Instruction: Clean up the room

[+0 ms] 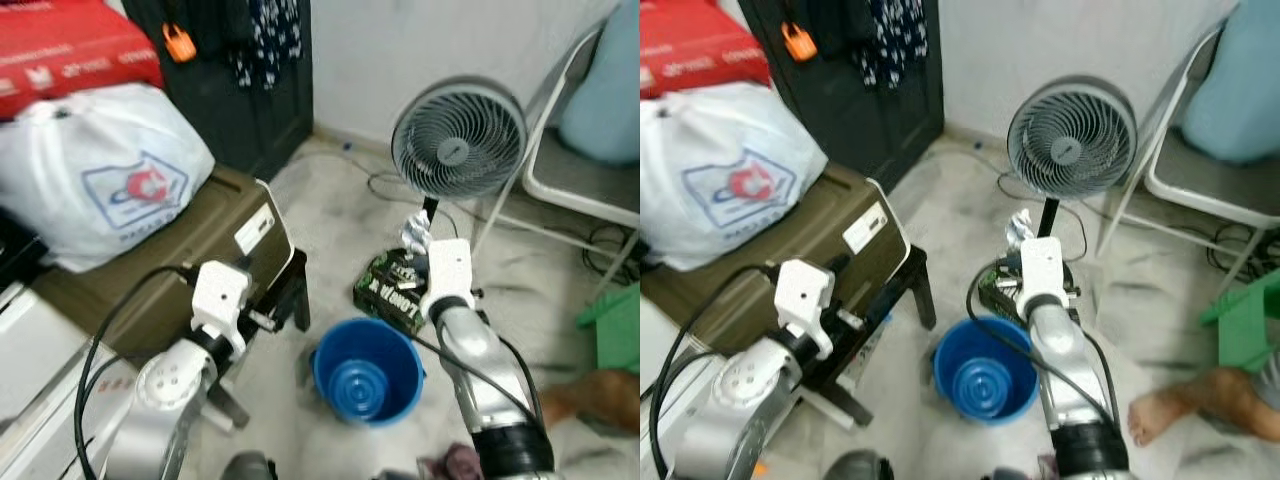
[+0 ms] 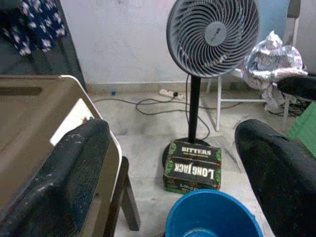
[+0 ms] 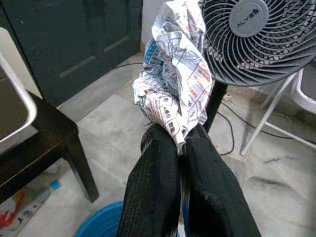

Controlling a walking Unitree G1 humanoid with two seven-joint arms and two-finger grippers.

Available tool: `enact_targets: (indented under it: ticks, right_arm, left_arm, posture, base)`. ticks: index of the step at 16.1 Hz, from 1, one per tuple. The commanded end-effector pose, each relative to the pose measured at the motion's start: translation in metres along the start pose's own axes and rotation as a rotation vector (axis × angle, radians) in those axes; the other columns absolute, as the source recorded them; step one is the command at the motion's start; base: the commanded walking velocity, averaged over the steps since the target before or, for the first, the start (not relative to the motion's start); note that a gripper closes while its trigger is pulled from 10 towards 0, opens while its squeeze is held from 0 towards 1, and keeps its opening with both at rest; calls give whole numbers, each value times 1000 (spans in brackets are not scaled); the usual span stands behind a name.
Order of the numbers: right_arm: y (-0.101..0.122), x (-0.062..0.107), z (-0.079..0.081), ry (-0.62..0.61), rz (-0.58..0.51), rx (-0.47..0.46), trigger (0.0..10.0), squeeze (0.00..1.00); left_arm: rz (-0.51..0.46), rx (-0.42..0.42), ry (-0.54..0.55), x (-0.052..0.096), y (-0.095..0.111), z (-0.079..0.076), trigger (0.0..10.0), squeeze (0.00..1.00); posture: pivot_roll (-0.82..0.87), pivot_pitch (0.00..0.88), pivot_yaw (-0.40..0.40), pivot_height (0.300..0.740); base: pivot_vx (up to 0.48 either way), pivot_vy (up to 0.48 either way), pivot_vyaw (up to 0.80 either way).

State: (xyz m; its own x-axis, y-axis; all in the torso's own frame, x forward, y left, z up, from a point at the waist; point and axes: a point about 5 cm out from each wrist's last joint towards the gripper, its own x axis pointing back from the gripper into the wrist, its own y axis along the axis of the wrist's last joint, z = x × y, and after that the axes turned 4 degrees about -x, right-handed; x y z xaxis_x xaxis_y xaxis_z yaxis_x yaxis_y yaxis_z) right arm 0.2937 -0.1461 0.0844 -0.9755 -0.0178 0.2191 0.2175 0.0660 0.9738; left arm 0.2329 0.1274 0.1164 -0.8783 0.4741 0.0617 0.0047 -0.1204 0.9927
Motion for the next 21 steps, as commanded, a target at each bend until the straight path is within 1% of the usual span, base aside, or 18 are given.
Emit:
enact_targets:
  ticks: [1, 2, 4, 5, 7, 9, 11, 12, 13, 14, 15, 18, 19, 21]
  right_arm:
    - [-3, -1, -1, -21, 29, 2, 10000, 0]
    - [-13, -3, -8, -78, 97, -8, 10000, 0]
    - [-20, -5, -16, -129, 141, 16, 10000, 0]
    - [-21, -5, -17, -132, 145, 19, 10000, 0]
    - [-29, -6, -18, -154, 205, 35, 10000, 0]
    - [-34, -8, -19, -173, 250, 41, 10000, 0]
    - [-37, -9, -21, -176, 265, 34, 10000, 0]
    - [-40, -9, -18, -166, 269, 19, 10000, 0]
    - [-40, -10, -12, -156, 272, 12, 10000, 0]
    - [-40, -12, -9, -152, 273, 9, 10000, 0]
    - [-40, -14, -1, -137, 273, 4, 10000, 0]
    - [-34, -29, 23, -123, 286, -36, 10000, 0]
    - [-29, -35, 30, -112, 268, -36, 10000, 0]
    - [-25, -39, 34, -117, 266, -50, 10000, 0]
  left_arm:
    - [10, -17, 17, 2, -2, 3, 10000, 0]
    - [13, -27, 19, 4, -2, 5, 10000, 0]
    - [25, -53, 3, 9, -2, 7, 10000, 0]
    - [28, -59, -3, 11, -2, 7, 10000, 0]
    - [48, -88, -47, 18, -3, 9, 10000, 0]
    - [61, -95, -60, 23, -1, 10, 10000, 0]
    - [87, -103, -67, 34, -1, 12, 10000, 0]
    - [123, -111, -71, 47, -2, 14, 10000, 0]
    - [143, -118, -76, 54, -3, 15, 10000, 0]
    - [151, -121, -81, 56, -3, 15, 10000, 0]
    - [163, -128, -87, 61, -2, 17, 10000, 0]
    - [189, -168, -122, 67, 3, 20, 10000, 0]
    - [196, -181, -112, 70, 6, 25, 10000, 0]
    - [213, -188, -95, 76, 11, 32, 10000, 0]
  posture:
    - [16, 48, 27, 740]
    - [33, 49, 24, 740]
    - [46, 56, 29, 740]
    - [47, 58, 30, 740]
    - [65, 74, 46, 740]
    - [85, 92, 60, 740]
    - [112, 122, 83, 740]
    - [138, 148, 103, 740]
    - [150, 159, 114, 740]
    - [154, 163, 118, 740]
    - [169, 175, 132, 740]
    - [219, 199, 168, 740]
    - [235, 205, 181, 740]
    - [259, 216, 197, 740]
  base:
    - [0, 0, 0]
    - [0, 0, 0]
    - [0, 0, 0]
    - [0, 0, 0]
    - [0, 0, 0]
    - [0, 0, 0]
    - [0, 0, 0]
    - [0, 0, 0]
    - [0, 0, 0]
    - [0, 0, 0]
    - [0, 0, 0]
    - [0, 0, 0]
    - [0, 0, 0]
    - [0, 0, 0]
